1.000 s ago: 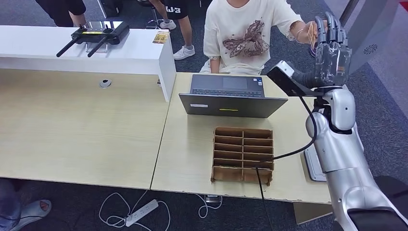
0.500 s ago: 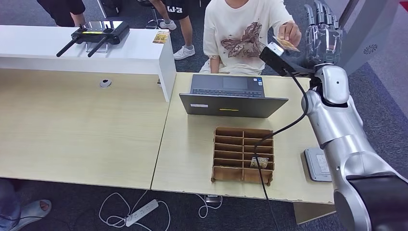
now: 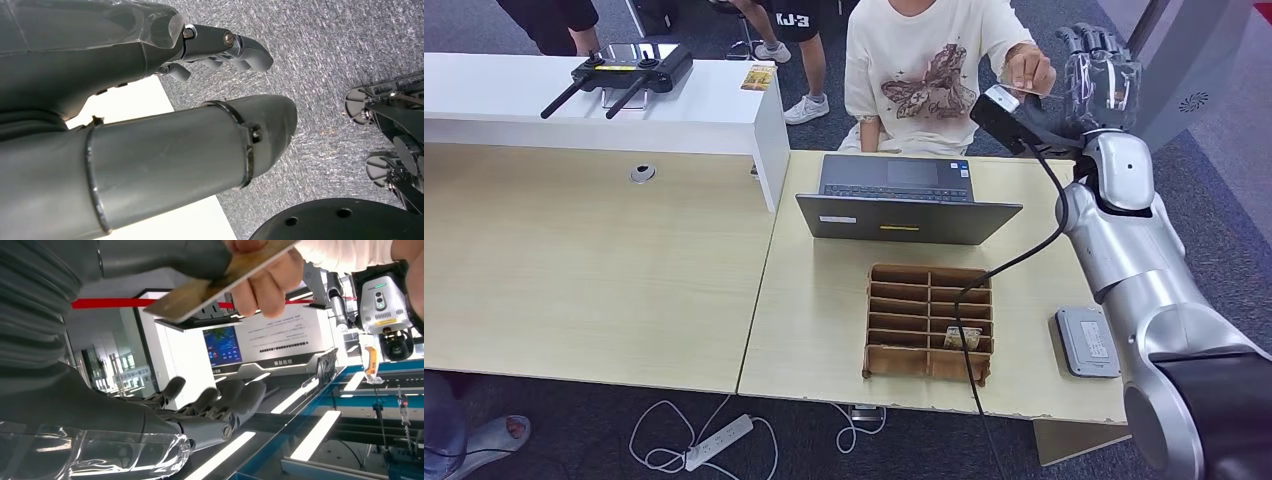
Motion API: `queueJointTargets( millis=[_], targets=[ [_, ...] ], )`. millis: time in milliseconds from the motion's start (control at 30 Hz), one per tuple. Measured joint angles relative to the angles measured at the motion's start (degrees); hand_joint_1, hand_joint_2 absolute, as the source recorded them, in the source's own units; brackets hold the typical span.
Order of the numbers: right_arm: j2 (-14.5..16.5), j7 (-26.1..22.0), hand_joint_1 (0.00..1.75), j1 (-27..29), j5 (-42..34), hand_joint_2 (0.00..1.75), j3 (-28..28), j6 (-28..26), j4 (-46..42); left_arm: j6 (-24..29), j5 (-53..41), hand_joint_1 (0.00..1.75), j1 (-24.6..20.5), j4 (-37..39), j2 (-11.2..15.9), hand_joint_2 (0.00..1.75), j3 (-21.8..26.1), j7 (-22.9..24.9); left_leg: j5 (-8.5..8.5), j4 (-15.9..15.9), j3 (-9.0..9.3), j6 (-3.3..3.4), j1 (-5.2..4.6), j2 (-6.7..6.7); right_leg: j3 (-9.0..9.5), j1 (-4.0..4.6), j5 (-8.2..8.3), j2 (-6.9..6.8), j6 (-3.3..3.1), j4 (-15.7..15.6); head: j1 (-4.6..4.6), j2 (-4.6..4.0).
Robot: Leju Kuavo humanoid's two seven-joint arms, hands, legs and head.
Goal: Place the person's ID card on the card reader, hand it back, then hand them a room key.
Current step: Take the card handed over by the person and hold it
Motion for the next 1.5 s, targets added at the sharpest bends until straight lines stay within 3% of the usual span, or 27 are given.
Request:
queueJointTargets(
  millis=[100,167,633,1000,1167,1300,1500],
  targets=[
    [0.00,-0.08,1.71,-0.19,0.01,1.75,-0.09,-0.03,0.55,0.01,0.00,0.00,0.00,0.00,0.00,0.00,-0.02,0.00,0.00,0.00,0.00,0.00,0.00,0.00,0.00,0.00,0.00,0.00,0.00,0.00,0.00,0.00],
    [-0.03,-0.26,1.73,-0.28,0.01,1.75,-0.19,-0.08,0.88,0.02,-0.01,0.00,-0.01,0.00,0.00,0.00,-0.04,0.00,0.00,0.00,0.00,0.00,0.00,0.00,0.00,0.00,0.00,0.00,0.00,0.00,0.00,0.00],
    [-1.86,-2.47,1.65,-0.30,-1.13,1.75,-2.51,-0.66,1.63,0.20,-0.51,0.00,-0.12,0.00,0.02,0.00,-1.03,-0.01,0.00,0.02,0.00,0.00,0.00,0.00,0.00,0.00,0.01,0.00,0.01,-0.01,0.00,0.00],
    [-2.38,-3.72,1.69,-0.28,-2.45,1.75,-3.89,-1.42,1.93,0.35,-0.49,0.00,-0.16,0.00,0.00,0.00,-1.17,-0.09,0.00,0.02,0.01,0.00,0.00,0.00,0.00,0.00,0.02,0.02,0.02,-0.01,0.00,0.00],
    [-2.38,-7.80,1.75,0.21,-8.74,1.75,-5.53,-1.12,1.68,0.38,0.32,0.00,-0.15,0.00,0.00,0.00,-1.15,-0.13,0.00,0.02,0.00,0.00,0.00,0.00,0.00,0.00,0.02,0.01,0.02,-0.01,0.00,0.00],
    [-2.60,-13.09,1.75,1.86,-18.84,1.75,-8.38,4.69,-0.38,0.22,1.58,0.00,0.02,0.00,-0.01,0.00,-1.08,-0.41,0.00,0.03,0.00,0.00,0.00,0.00,0.00,0.00,0.02,0.01,0.03,-0.01,-0.01,0.00],
    [-5.18,-18.30,1.75,5.15,-35.78,1.75,-13.26,21.56,-6.07,-0.15,3.49,0.00,0.95,0.00,-0.04,0.00,-0.40,-1.30,-0.01,0.04,-0.02,0.01,-0.01,-0.06,0.00,-0.01,0.02,-0.05,0.03,-0.04,-0.01,0.00]
  ],
)
